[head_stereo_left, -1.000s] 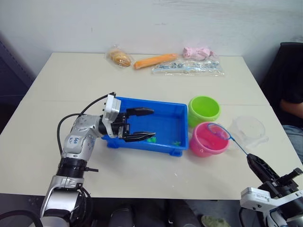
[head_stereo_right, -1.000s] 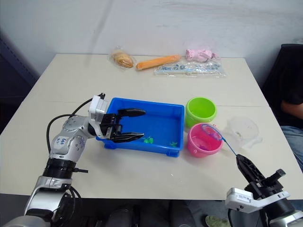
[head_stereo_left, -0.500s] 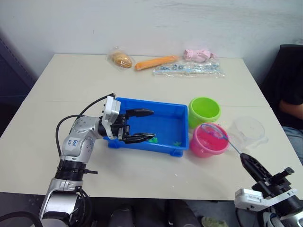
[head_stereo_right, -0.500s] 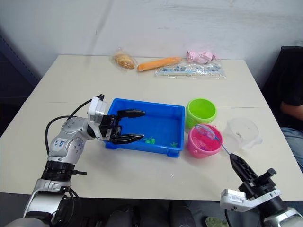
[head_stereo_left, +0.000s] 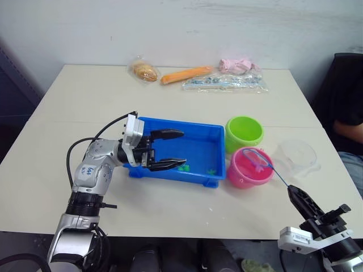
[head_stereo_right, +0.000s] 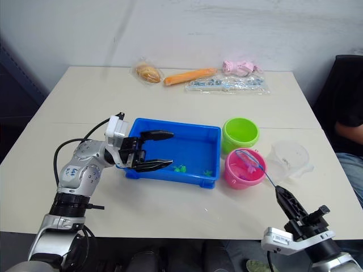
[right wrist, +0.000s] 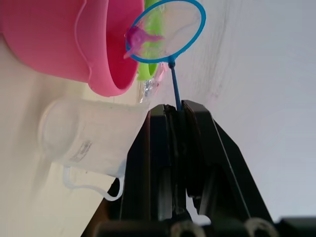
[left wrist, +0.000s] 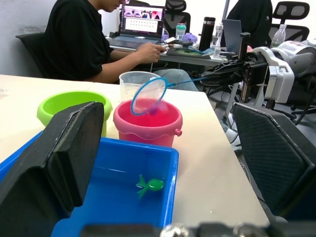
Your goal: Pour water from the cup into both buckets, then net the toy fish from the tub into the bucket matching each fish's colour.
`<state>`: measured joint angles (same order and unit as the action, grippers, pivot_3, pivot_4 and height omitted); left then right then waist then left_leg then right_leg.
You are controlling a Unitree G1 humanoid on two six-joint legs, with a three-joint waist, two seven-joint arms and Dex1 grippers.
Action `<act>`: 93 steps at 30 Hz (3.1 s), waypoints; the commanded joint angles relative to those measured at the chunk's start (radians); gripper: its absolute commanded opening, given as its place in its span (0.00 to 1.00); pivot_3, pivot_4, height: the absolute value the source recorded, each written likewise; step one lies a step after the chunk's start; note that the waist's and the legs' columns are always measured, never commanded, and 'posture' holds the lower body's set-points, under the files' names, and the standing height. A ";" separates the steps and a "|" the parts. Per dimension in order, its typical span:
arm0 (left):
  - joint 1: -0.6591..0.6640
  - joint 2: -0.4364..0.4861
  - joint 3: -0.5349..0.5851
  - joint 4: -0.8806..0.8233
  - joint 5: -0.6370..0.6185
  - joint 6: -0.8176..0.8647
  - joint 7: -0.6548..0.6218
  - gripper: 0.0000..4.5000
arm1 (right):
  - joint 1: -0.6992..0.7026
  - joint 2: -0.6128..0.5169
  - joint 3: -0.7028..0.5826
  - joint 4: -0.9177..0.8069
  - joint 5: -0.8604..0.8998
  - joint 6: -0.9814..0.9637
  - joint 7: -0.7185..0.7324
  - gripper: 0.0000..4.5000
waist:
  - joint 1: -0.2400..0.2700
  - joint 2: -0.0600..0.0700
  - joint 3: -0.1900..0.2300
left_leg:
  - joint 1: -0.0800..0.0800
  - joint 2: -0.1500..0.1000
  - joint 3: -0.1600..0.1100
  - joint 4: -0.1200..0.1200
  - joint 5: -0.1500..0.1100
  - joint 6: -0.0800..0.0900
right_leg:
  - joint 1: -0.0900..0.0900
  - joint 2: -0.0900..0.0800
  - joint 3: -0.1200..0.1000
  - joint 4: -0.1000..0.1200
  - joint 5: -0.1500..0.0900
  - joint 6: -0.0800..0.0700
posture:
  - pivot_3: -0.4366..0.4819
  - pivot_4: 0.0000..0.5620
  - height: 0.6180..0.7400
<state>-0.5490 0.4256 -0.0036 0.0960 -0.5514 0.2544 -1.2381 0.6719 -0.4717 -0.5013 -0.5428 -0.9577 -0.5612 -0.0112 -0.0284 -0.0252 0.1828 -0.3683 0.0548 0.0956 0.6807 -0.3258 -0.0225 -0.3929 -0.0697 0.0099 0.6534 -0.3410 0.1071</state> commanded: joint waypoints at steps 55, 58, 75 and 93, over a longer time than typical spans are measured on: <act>0.387 0.390 0.413 -0.014 0.008 -0.078 0.054 0.99 | -1.508 -0.006 0.950 0.414 1.367 1.585 0.610 0.00 | -0.026 0.000 0.000 | -0.020 0.010 0.000 0.000 -0.004 0.005 | -0.022 -0.011 -0.012 0.004 -0.001 -0.005 | 0.48 0.27 1.00; 0.387 0.390 0.411 -0.018 0.006 -0.075 0.057 0.99 | -1.522 0.023 0.956 0.456 1.341 1.570 0.626 0.00 | -0.028 0.000 0.000 | -0.021 0.009 0.001 0.000 -0.004 0.004 | -0.021 -0.011 -0.013 0.005 -0.001 -0.005 | 0.48 0.27 1.00; 0.416 0.399 0.416 -0.039 0.003 -0.062 0.065 0.99 | -1.536 0.173 0.935 0.551 1.278 1.454 0.734 0.00 | -0.032 0.000 0.001 | -0.021 0.010 0.000 0.000 -0.003 0.003 | -0.022 -0.012 -0.014 0.005 -0.001 -0.005 | 0.48 0.27 1.00; 0.341 0.357 0.352 -0.014 0.007 -0.097 0.062 0.99 | -1.425 -0.019 0.729 0.324 1.438 1.618 0.843 0.00 | -0.026 0.000 0.001 | -0.021 0.009 0.000 0.000 -0.004 0.003 | -0.021 -0.012 -0.014 0.004 -0.001 -0.005 | 0.48 0.27 1.00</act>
<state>-0.1961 0.7873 0.3491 0.0918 -0.5403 0.1728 -1.1722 -0.7541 -0.4711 0.2736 -0.1701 0.4561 1.0531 0.8225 -0.0541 -0.0254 0.1833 -0.3891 0.0638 0.0956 0.6804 -0.3294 -0.0192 -0.4140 -0.0814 -0.0045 0.6574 -0.3419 0.1021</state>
